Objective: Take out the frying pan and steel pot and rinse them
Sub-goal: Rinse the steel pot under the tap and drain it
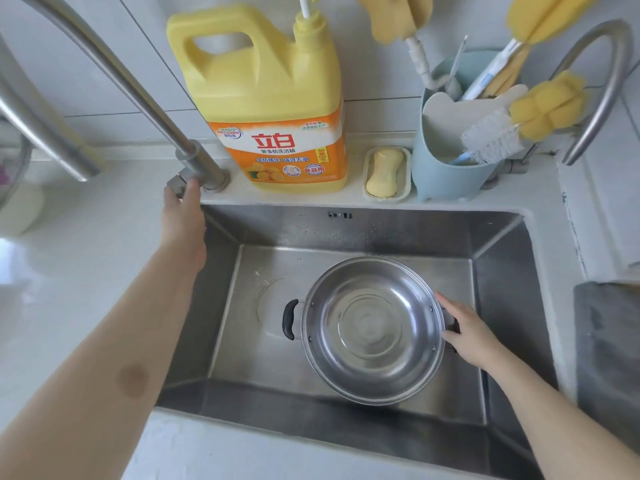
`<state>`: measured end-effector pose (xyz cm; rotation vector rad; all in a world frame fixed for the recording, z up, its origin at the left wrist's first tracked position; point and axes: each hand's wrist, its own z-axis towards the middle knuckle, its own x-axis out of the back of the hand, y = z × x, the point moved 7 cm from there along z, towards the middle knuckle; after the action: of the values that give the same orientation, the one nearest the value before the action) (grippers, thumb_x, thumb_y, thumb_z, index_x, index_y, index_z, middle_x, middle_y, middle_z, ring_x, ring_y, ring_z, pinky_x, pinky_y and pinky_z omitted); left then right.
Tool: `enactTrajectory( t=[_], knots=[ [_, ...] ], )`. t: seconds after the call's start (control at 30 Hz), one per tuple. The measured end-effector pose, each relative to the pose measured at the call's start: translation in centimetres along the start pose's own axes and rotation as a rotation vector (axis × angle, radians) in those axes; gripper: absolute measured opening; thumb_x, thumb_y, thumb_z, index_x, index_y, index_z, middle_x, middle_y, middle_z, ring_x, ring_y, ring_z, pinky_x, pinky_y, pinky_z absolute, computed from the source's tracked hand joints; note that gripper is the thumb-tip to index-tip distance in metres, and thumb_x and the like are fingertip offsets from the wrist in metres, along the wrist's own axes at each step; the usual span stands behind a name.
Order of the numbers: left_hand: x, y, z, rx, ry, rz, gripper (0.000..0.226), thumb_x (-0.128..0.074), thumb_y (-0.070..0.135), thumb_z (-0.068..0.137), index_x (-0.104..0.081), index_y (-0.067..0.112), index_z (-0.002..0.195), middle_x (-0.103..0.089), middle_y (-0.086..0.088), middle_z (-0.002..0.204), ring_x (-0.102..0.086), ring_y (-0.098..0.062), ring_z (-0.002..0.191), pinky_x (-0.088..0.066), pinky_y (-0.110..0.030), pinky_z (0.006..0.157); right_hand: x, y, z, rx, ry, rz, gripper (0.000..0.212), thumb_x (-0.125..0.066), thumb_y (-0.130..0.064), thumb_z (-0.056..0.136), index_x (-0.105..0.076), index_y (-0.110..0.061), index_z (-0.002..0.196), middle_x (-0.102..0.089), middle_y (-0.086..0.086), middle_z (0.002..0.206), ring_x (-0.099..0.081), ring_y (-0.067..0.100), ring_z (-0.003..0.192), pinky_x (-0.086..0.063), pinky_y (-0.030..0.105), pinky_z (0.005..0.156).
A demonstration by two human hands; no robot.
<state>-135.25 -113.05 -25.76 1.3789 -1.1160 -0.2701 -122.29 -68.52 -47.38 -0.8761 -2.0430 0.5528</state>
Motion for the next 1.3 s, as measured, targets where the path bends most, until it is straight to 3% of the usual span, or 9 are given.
enactTrajectory(
  t=[0.07, 0.13, 0.23, 0.3, 0.57, 0.83, 0.93, 1.17, 1.3],
  knots=[
    [-1.0, -2.7, -1.7, -0.145, -0.001, 0.161, 0.028, -0.047, 0.038, 0.092, -0.051, 0.028, 0.119, -0.054, 0.004, 0.111, -0.055, -0.014, 0.097, -0.045, -0.030, 0.085, 0.1, -0.2, -0.1, 0.000, -0.005, -0.008, 0.076, -0.056, 0.002, 0.091, -0.025, -0.037, 0.150, -0.037, 0.003, 0.146, -0.035, 0.017, 0.135, -0.026, 0.023, 0.106],
    [-4.3, -7.9, -4.2, -0.164, -0.240, 0.349, 0.042, -0.058, 0.030, 0.091, -0.051, 0.024, 0.132, -0.049, -0.005, 0.136, -0.048, -0.025, 0.124, -0.037, -0.037, 0.103, 0.1, -0.3, -0.2, 0.004, -0.019, -0.041, 0.078, -0.055, 0.001, 0.092, -0.022, -0.038, 0.150, -0.035, 0.003, 0.146, -0.037, 0.018, 0.132, -0.027, 0.025, 0.108],
    [-9.1, -17.6, -9.7, -0.028, -0.763, 0.877, 0.079, -0.063, 0.035, 0.091, -0.016, 0.026, 0.154, -0.007, -0.011, 0.160, -0.017, -0.032, 0.145, -0.024, -0.040, 0.116, -0.1, 0.1, -0.1, 0.008, -0.047, -0.111, 0.080, -0.054, -0.004, 0.094, -0.014, -0.044, 0.150, -0.026, 0.000, 0.153, -0.031, 0.016, 0.139, -0.023, 0.028, 0.113],
    [-9.9, -20.5, -11.3, -0.045, -0.866, 1.015, 0.088, -0.063, 0.039, 0.090, -0.001, 0.039, 0.153, 0.010, -0.006, 0.161, -0.009, -0.035, 0.146, -0.025, -0.046, 0.116, -0.2, 0.4, -0.1, -0.009, -0.056, -0.151, 0.079, -0.052, -0.011, 0.095, -0.008, -0.050, 0.149, -0.016, -0.002, 0.159, -0.028, 0.017, 0.142, -0.024, 0.031, 0.115],
    [-11.0, -21.9, -10.5, 0.014, -0.848, 0.746, 0.095, -0.068, 0.013, 0.086, -0.006, 0.044, 0.151, -0.014, -0.003, 0.152, -0.054, -0.027, 0.108, -0.048, -0.028, 0.090, -0.9, 0.8, -0.5, 0.004, -0.088, -0.116, 0.090, -0.063, -0.016, 0.091, -0.003, -0.050, 0.149, -0.021, -0.002, 0.153, -0.028, 0.014, 0.140, -0.021, 0.028, 0.115],
    [-8.4, -18.5, -10.7, -0.073, -0.800, 0.679, 0.093, -0.067, 0.008, 0.086, -0.013, 0.052, 0.147, -0.023, 0.000, 0.141, -0.053, -0.022, 0.089, -0.050, -0.027, 0.090, 0.0, -1.5, -2.9, 0.080, -0.012, -0.022, 0.087, -0.065, -0.008, 0.089, -0.011, -0.053, 0.140, -0.035, -0.004, 0.136, -0.038, 0.008, 0.122, -0.027, 0.023, 0.109],
    [-5.9, -15.1, -10.8, -0.175, -0.816, 0.629, 0.097, -0.070, 0.010, 0.084, -0.010, 0.062, 0.139, -0.027, 0.002, 0.129, -0.051, -0.015, 0.075, -0.048, -0.012, 0.071, 1.6, -4.3, -4.4, 0.160, -0.008, -0.003, 0.087, -0.067, -0.008, 0.087, -0.014, -0.050, 0.142, -0.034, -0.011, 0.132, -0.045, 0.012, 0.116, -0.029, 0.004, 0.092],
    [1.4, -6.8, -13.3, -0.346, -0.831, 0.563, 0.108, -0.081, 0.023, 0.073, -0.006, 0.059, 0.142, -0.029, 0.004, 0.118, -0.052, -0.019, 0.088, -0.046, -0.013, 0.083, 7.2, -12.4, -10.9, 0.362, -0.021, -0.012, 0.099, -0.076, -0.011, 0.079, -0.015, -0.064, 0.137, -0.033, -0.021, 0.124, -0.055, 0.011, 0.082, -0.039, 0.003, 0.078],
    [5.8, -1.0, -15.3, -0.540, -0.690, 0.452, 0.113, -0.086, 0.027, 0.067, -0.008, 0.074, 0.133, -0.031, 0.008, 0.118, -0.051, -0.019, 0.095, -0.050, -0.018, 0.084, 10.9, -17.0, -15.4, 0.549, 0.103, -0.046, 0.108, -0.081, -0.012, 0.075, -0.014, -0.069, 0.138, -0.038, -0.015, 0.123, -0.048, 0.003, 0.099, -0.039, 0.006, 0.085]
  ],
)
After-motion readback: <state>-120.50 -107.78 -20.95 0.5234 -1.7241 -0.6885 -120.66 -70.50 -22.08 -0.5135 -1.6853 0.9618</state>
